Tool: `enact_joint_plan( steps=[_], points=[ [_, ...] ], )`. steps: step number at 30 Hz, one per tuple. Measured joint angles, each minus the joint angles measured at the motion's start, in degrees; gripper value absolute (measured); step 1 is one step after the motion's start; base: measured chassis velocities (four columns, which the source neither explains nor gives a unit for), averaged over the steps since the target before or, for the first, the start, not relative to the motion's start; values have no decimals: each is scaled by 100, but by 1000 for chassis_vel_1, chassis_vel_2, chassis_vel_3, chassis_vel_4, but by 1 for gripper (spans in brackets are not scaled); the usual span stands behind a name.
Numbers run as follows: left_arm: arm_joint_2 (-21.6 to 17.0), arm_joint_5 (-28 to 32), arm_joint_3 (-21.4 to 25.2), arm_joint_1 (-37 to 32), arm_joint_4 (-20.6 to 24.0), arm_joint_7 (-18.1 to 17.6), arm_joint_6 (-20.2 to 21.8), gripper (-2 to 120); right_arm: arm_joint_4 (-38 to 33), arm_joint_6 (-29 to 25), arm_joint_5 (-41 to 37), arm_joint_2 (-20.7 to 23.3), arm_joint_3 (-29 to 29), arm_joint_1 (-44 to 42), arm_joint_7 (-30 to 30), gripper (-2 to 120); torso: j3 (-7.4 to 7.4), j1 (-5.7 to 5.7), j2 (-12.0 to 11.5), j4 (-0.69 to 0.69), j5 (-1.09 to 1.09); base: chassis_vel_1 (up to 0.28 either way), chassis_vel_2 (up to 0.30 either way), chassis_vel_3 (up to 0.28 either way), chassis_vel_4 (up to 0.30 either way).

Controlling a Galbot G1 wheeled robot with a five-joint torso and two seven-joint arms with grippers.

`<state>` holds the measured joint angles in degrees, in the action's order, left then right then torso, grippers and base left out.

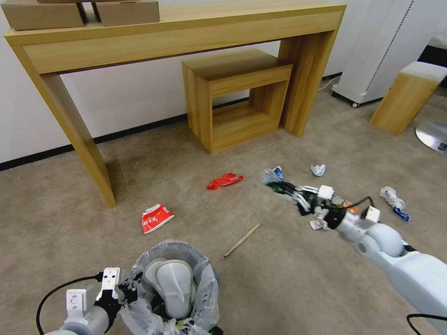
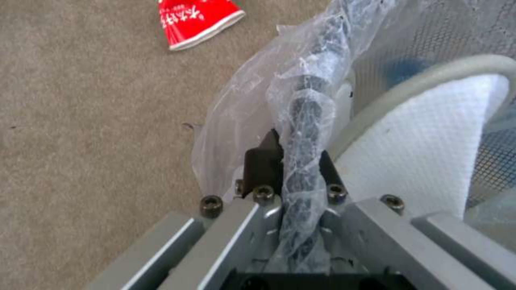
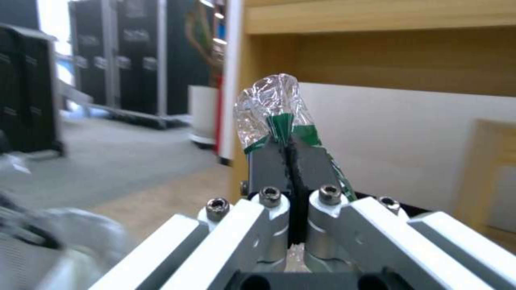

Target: Pick up the trash bin and place the garbage on the floor into it.

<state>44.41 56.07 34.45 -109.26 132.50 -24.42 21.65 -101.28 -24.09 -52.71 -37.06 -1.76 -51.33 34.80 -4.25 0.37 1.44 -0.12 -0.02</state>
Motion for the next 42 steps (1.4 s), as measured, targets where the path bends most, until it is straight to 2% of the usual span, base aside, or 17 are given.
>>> enact_joint_plan(
  steps=[2, 3, 6, 7, 9, 10, 13, 14, 18, 23, 30, 42],
  points=[
    [-10, 63, -17, 68, -55, -22, -17, 0, -174, 74, -31, -8, -369, 121, -57, 0, 0, 0, 0, 0, 2, 0, 0, 0, 0],
    [-10, 63, -17, 68, -55, -22, -17, 0, -174, 74, -31, -8, -369, 121, -57, 0, 0, 0, 0, 0, 2, 0, 0, 0, 0],
    [-41, 200, -31, 219, -133, -80, -53, 0, -338, 126, -90, -73, -1140, 515, -126, 0, 0, 0, 0, -1, 1, 0, 0, 0, 0],
    [-41, 200, -31, 219, -133, -80, -53, 0, -338, 126, -90, -73, -1140, 515, -126, 0, 0, 0, 0, -1, 1, 0, 0, 0, 0],
    [-58, 279, -36, 318, -182, -106, -85, 0, -364, 157, -115, -217, -1640, 911, -203, 0, 0, 0, 0, -1, 1, 0, 0, 0, 0],
    [-58, 279, -36, 318, -182, -106, -85, 0, -364, 157, -115, -217, -1640, 911, -203, 0, 0, 0, 0, -1, 1, 0, 0, 0, 0],
    [-135, 403, -67, 484, -229, -161, -142, 0, -298, 194, -186, -610, -2499, 1622, -384, 0, 0, 0, 0, 0, 1, 0, 0, 0, 0],
    [-135, 403, -67, 484, -229, -161, -142, 0, -298, 194, -186, -610, -2499, 1622, -384, 0, 0, 0, 0, 0, 1, 0, 0, 0, 0],
    [-202, 489, -40, 502, -216, -208, -143, 0, -24, 236, -262, -1029, -3226, 2153, -511, 0, 0, 0, 0, 0, 0, 0, 0, 0, 0],
    [-225, 503, -26, 476, -189, -212, -141, 0, 232, 237, -249, -1339, -3687, 2331, -602, 0, -1, 0, 0, -1, 1, 0, 0, 0, 0],
    [-198, 471, -67, 451, -189, -212, -116, 0, 567, 237, -231, -1822, -4066, 2500, -761, 0, -1, 0, 0, -1, 1, 0, 0, 0, 0],
    [-219, 443, -2, 319, -97, -219, -100, 0, 959, 225, -149, -2393, -4640, 2497, -960, 0, 0, 0, 0, 0, 1, 0, 0, 0, 0]
  ],
)
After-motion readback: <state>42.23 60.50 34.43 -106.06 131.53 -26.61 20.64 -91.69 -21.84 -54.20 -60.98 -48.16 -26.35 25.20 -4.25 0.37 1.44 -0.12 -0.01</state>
